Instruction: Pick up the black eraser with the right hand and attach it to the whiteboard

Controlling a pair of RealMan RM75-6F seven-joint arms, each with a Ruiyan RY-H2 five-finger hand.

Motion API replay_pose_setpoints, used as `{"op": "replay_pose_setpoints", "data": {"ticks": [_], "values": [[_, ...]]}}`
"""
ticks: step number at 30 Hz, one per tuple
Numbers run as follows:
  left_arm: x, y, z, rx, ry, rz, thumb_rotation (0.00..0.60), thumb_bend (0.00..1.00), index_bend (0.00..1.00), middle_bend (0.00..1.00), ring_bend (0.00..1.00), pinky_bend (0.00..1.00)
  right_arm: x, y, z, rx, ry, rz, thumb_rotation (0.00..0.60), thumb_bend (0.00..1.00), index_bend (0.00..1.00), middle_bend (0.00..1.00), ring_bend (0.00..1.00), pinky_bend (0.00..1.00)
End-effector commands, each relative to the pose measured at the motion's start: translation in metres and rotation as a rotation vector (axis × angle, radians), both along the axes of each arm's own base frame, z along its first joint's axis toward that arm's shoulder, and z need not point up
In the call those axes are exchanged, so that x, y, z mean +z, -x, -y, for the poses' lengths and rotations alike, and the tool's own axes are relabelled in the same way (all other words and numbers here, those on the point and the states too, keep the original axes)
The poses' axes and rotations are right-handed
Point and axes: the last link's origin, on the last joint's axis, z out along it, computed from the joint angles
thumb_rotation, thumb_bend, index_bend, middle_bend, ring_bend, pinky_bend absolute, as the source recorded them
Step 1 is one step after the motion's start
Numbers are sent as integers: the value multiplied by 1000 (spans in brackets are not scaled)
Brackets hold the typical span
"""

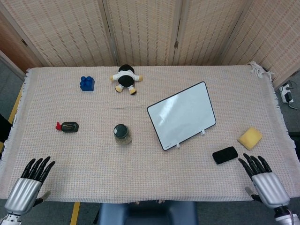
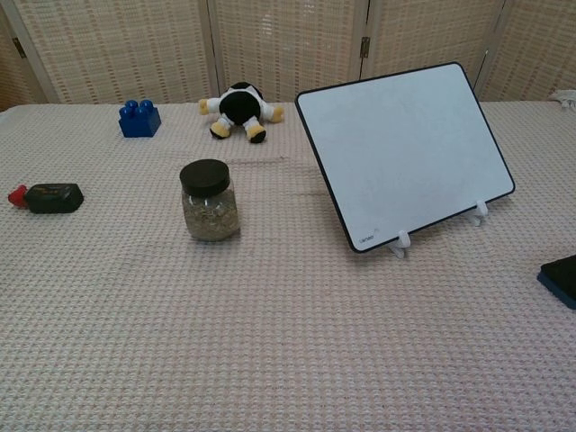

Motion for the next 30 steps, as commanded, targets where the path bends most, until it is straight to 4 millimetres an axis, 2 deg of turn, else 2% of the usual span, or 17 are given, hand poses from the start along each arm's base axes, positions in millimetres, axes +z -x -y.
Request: {"op": "replay_pose_setpoints", "data": {"ticks": [1,10,13,21,30], "values": [[-2,2,-7,4,16,3,600,210,0,0,0,12,-3,2,33,-4,-19,-67,600,324,62,0,0,0],[-3,9,-20,52,27,-2,600,210,0,0,0,9,-22,5,86,-22,-44,-118,600,325,222,0,0,0],[-3,12,-23,71,26,-8,600,210,0,0,0,9,-29,9,98,-36,-72,-146,600,325,233,0,0,0],[-3,17,-30,107,18,-2,600,210,0,0,0,9,-44,19,116,-78,-116,-179,600,324,233,0,0,0],[-5,18,-36,126,22,-1,600,210,0,0,0,7,-58,30,125,-100,-145,-192,600,324,233,0,0,0]]}}
